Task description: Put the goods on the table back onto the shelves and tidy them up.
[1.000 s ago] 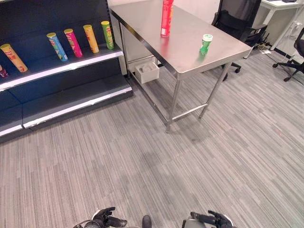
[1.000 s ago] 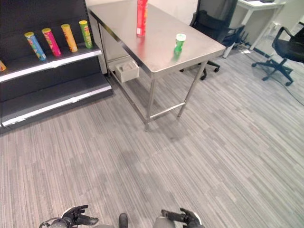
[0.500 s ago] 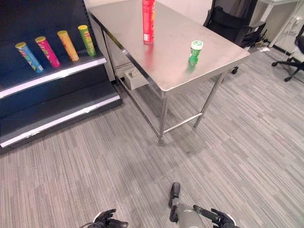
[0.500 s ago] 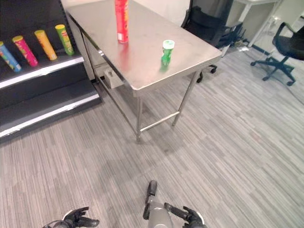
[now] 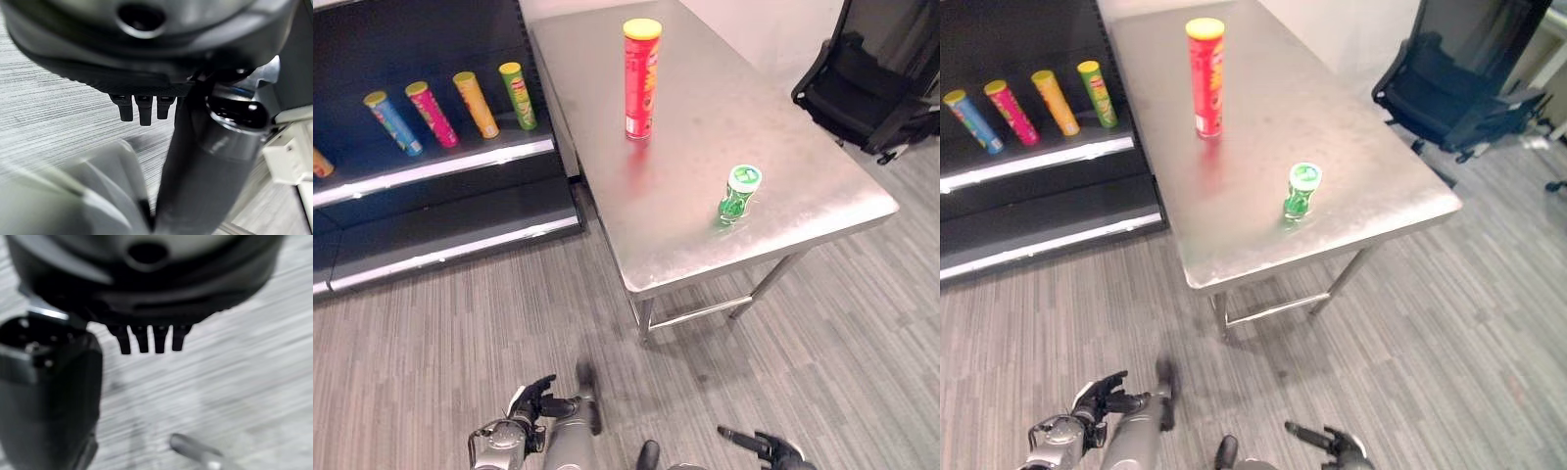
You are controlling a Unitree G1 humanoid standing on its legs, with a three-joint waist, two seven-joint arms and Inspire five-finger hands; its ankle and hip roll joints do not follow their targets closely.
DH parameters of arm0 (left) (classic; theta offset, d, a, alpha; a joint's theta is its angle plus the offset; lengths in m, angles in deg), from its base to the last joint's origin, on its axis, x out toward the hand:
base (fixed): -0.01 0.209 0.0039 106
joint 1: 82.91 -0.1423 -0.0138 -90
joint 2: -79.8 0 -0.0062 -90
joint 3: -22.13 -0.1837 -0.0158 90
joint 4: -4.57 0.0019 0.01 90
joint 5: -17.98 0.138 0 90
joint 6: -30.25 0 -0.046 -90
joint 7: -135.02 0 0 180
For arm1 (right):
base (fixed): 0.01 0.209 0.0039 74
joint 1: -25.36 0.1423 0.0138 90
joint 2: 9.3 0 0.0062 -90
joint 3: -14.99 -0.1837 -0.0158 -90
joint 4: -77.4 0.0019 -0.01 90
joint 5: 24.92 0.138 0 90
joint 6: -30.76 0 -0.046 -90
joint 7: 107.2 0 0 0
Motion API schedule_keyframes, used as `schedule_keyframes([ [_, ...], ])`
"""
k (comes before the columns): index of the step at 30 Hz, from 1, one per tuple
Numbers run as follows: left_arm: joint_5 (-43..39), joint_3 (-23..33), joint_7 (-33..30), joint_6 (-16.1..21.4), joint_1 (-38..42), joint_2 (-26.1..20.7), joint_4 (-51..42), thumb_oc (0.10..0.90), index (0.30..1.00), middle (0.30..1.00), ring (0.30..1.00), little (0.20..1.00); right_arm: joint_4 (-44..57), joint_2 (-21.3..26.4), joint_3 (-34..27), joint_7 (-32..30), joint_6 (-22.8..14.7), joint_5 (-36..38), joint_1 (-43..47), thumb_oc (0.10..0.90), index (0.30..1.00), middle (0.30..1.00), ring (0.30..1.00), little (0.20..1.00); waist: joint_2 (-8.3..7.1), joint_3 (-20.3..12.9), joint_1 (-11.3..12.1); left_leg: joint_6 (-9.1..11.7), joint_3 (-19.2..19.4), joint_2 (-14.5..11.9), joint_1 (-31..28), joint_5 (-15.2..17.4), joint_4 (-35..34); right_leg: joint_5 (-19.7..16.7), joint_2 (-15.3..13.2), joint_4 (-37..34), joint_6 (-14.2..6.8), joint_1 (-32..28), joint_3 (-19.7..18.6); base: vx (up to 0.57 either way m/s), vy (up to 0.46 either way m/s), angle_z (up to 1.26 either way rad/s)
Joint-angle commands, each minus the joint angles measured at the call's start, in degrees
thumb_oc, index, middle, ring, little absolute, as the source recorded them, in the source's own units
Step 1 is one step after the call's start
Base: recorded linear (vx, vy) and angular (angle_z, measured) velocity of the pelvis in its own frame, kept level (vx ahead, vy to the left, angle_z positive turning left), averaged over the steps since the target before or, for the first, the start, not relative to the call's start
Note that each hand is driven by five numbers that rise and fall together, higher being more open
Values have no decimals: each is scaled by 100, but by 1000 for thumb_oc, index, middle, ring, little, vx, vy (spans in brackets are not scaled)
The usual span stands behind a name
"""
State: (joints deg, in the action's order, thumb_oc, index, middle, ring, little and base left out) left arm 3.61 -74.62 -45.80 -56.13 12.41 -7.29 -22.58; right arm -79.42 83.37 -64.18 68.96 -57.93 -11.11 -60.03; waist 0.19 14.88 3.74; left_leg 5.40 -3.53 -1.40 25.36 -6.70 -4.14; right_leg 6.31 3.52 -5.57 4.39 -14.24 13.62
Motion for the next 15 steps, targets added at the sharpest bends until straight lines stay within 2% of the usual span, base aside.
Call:
schedule_keyframes([
  [1,359,-437,68,-135,-296,18,399,800,900,900,900,900,226,239,-38,-81,-201,-143,-369,800,900,900,900,900,-8,-383,-161,33,381,-278,-2049,-81,86,-434,-656,57,-931,582,-99,229,162,-196],
  [3,403,-409,59,-134,-312,-9,465,800,900,900,900,900,172,186,-43,-76,-179,-183,-378,800,900,900,900,900,-26,-476,-150,-3,499,-255,-2260,-24,-10,-461,-735,57,-966,562,-190,209,206,-137],
  [8,475,-261,-24,-145,-255,-232,542,800,900,900,900,900,-99,-6,-91,-33,-82,-292,-386,800,900,900,900,900,-155,-646,-195,-251,852,-25,-2605,403,-86,-634,-1093,57,-1245,632,-429,155,245,-26],
  [15,540,-242,-35,-145,-283,-238,634,800,900,900,900,900,-147,-40,-101,-21,-71,-308,-414,800,900,900,900,900,-195,-687,-234,-283,955,-21,-2691,507,-86,-691,-1158,57,-1301,665,-469,30,34,30],
])
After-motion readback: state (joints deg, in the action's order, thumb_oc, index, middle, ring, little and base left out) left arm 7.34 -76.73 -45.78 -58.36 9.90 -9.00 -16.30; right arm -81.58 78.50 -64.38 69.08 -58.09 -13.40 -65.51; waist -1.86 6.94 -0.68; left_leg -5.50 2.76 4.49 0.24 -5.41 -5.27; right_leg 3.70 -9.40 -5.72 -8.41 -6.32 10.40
